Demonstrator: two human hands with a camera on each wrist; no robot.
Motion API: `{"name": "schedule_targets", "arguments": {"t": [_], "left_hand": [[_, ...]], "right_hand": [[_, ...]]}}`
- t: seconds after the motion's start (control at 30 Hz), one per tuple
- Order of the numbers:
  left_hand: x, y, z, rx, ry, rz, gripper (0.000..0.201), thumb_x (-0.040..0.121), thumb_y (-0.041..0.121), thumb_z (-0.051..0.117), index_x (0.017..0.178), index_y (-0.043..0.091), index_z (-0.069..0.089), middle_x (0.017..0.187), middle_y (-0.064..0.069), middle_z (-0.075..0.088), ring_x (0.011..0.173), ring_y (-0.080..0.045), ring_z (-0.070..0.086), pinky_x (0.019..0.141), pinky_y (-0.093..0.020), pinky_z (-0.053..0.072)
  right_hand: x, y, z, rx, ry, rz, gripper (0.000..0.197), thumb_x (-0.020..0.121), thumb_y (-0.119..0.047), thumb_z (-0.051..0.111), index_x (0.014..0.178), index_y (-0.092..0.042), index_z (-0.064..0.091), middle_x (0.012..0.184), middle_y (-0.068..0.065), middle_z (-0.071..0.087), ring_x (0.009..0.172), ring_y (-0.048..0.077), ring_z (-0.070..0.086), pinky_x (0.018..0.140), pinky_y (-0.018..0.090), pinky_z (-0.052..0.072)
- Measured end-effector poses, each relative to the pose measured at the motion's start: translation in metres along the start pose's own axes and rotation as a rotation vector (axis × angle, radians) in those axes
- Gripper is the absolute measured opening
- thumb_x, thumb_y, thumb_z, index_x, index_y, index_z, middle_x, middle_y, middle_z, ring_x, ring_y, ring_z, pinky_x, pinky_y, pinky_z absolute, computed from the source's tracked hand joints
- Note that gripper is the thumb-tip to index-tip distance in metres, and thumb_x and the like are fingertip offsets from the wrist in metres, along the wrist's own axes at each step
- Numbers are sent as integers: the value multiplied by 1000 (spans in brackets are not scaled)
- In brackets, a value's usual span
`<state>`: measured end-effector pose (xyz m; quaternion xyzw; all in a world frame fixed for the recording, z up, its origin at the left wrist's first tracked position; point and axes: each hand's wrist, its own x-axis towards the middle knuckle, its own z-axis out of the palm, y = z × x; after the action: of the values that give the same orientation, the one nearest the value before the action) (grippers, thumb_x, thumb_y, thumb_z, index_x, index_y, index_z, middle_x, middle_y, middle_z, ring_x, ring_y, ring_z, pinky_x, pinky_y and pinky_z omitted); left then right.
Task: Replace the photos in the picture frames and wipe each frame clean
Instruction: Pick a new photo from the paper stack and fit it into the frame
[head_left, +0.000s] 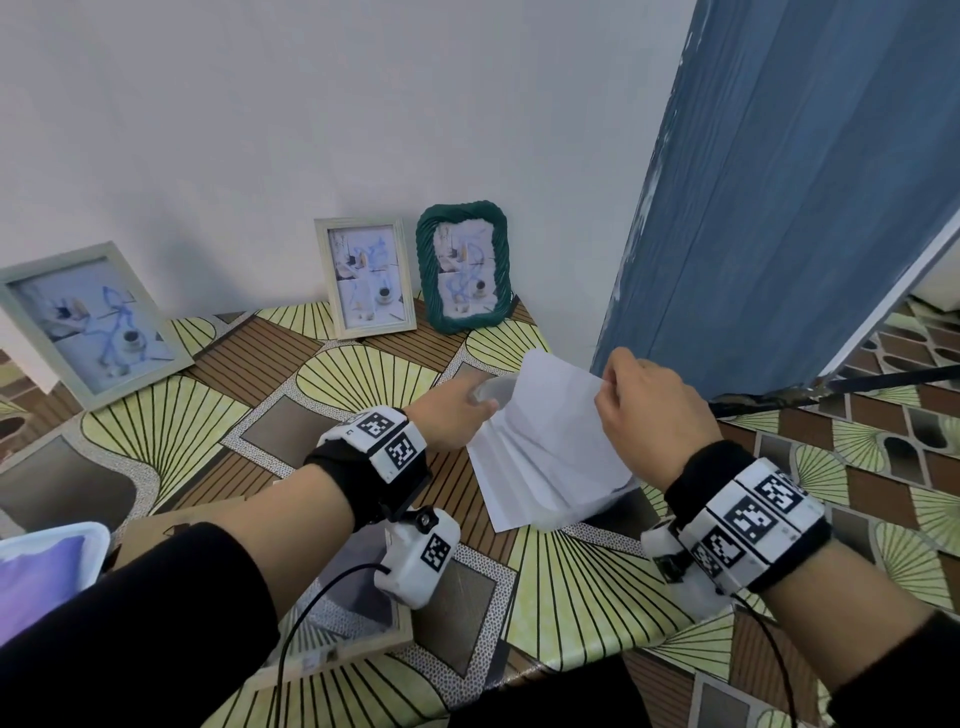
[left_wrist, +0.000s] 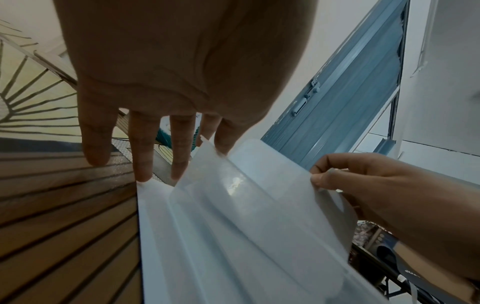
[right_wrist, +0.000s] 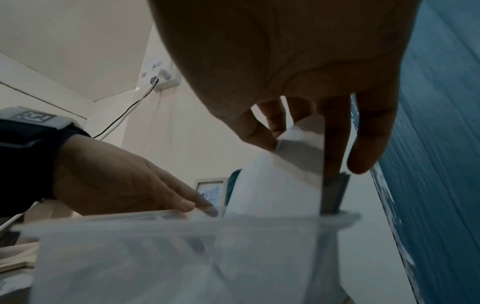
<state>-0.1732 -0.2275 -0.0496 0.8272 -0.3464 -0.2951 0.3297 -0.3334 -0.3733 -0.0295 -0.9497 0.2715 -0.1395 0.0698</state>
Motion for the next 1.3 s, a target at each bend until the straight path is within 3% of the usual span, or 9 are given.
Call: {"name": "schedule_targets", "arguments": {"t": [0.23, 0.4, 0.6, 0.77, 0.87, 0.93, 1.03, 1.13, 1.3], "left_hand": [[-5, -1, 0, 41, 9, 22, 40, 103, 29, 44, 142, 20, 40, 133, -14, 57, 117, -33, 58, 101, -48, 46], [-21, -3, -18, 134, 83, 54, 63, 101, 45, 40, 155, 16, 21, 155, -5, 37, 138, -21, 42, 114, -37, 33], [-77, -29, -49, 242, 172, 91, 70, 97, 57, 36, 156, 28, 12, 158, 2, 30, 138, -16, 40, 113, -29, 29], [-129, -67, -62, 274, 150, 15, 76, 87, 71, 28, 153, 42, 6, 151, 3, 43, 126, -15, 52, 109, -36, 39], [-152, -94, -66, 427, 152, -34, 75, 87, 74, 26, 153, 43, 6, 121, 5, 63, 93, -7, 57, 84, -25, 44], [-167, -112, -66, 606, 120, -69, 77, 87, 76, 24, 153, 43, 4, 118, 5, 61, 86, -4, 47, 77, -25, 39], [-180, -140, -61, 838, 5, -81, 87, 83, 77, 25, 154, 33, 3, 140, 6, 48, 119, -13, 49, 100, -38, 42], [-188, -154, -54, 744, -165, -149, 98, 87, 71, 40, 153, 26, -16, 164, 5, -6, 150, -15, 6, 122, -42, 15], [-196, -155, -52, 674, -120, -140, 97, 89, 70, 40, 155, 23, -11, 164, 4, 3, 150, -18, 10, 122, -42, 15]], "right_hand": [[-9, -3, 6, -11, 30, -34, 9, 97, -24, 39, 91, -18, 41, 93, 3, 45, 80, 22, 46, 67, 37, 44], [-14, -22, -5, -104, 134, -81, 15, 96, -29, 33, 96, -21, 46, 94, -4, 47, 90, 19, 43, 77, 40, 38], [-20, -57, -17, 132, 272, -245, 8, 96, -21, 40, 92, -16, 45, 81, 1, 51, 74, 23, 47, 66, 39, 42], [-29, -90, -2, 465, 301, -281, 9, 97, -15, 49, 89, -17, 47, 74, -1, 54, 66, 18, 49, 58, 34, 36], [-34, -108, 15, 642, 217, -213, 9, 99, -18, 49, 90, -22, 49, 75, -7, 57, 70, 9, 53, 58, 25, 42], [-38, -119, 26, 719, 168, -171, 7, 99, -20, 50, 93, -23, 50, 79, -11, 58, 74, 4, 56, 57, 19, 43], [-46, -134, 43, 795, 42, -119, 9, 98, -18, 54, 101, -26, 50, 86, -15, 58, 79, 1, 57, 58, 10, 41], [-57, -144, 57, 831, -103, -99, 24, 94, -13, 58, 111, -28, 49, 87, -9, 58, 77, 2, 56, 61, 5, 40], [-76, -152, 71, 739, -246, -184, 49, 89, -14, 58, 129, -35, 41, 81, -6, 58, 72, 4, 56, 59, 14, 41]]}}
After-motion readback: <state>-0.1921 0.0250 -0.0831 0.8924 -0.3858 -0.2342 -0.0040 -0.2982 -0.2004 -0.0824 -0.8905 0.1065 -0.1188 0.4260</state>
